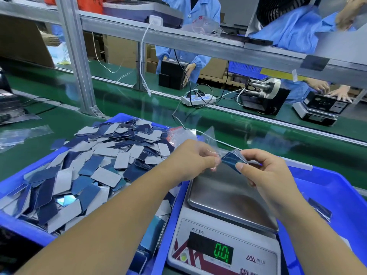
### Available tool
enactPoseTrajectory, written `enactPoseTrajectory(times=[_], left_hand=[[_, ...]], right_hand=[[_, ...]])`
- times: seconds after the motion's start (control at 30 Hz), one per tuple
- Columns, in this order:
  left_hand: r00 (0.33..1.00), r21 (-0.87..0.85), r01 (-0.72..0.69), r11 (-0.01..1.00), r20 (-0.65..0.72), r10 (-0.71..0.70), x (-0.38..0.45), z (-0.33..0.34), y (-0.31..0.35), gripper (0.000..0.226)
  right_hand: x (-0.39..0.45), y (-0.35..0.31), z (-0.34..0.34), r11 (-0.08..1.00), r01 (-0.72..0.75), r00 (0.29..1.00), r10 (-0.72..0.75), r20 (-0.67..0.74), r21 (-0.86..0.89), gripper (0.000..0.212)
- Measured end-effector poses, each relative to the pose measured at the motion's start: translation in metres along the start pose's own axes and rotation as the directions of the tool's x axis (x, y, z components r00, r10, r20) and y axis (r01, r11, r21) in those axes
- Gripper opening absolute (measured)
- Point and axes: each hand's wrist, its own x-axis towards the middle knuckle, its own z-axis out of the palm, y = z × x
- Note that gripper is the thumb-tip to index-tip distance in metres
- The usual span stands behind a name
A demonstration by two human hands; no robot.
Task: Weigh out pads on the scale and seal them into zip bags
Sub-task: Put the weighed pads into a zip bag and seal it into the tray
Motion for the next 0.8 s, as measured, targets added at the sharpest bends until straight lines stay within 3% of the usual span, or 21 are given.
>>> enactPoseTrajectory(times=[0.23,0.3,0.43,0.6,0.7,0.8], left_hand=[[0.984,-0.111,0.032,0.993,-0.169,-0.051,0.0038,-0.004,-0.0015,0.043],[0.992,-0.112,0.034,0.993,-0.114,-0.047,0.0037,-0.0037,-0.0028,0.032],[0.997,-0.06,0.06,0.996,-0.053,-0.063,0.0043,-0.001,-0.006,0.008],[0.997,0.003,0.078,0.997,0.012,-0.078,0.0022,0.0013,-0.0042,0.022],[0.997,0.008,0.079,0.997,0.001,-0.079,0.0021,0.0016,-0.0047,0.02],[0.995,0.025,0.078,0.997,-0.057,-0.077,0.002,0.0008,-0.0044,0.038]], right_hand=[[0.0015,0.0029,-0.001,0.982,-0.034,0.998,0.024,-0.056,-0.188,0.025],[0.0023,0.0045,-0.0016,0.94,-0.045,0.999,0.033,-0.041,-0.337,0.024],[0.0005,0.0054,0.0024,0.784,0.021,0.988,0.08,0.135,-0.621,0.029],[-0.0001,0.0029,0.0024,0.736,0.08,0.981,0.061,0.183,-0.673,0.036],[-0.0006,0.0038,0.0033,0.708,0.115,0.976,0.049,0.21,-0.696,0.032],[-0.0005,0.0052,0.0026,0.722,0.11,0.979,0.041,0.201,-0.683,0.029]])
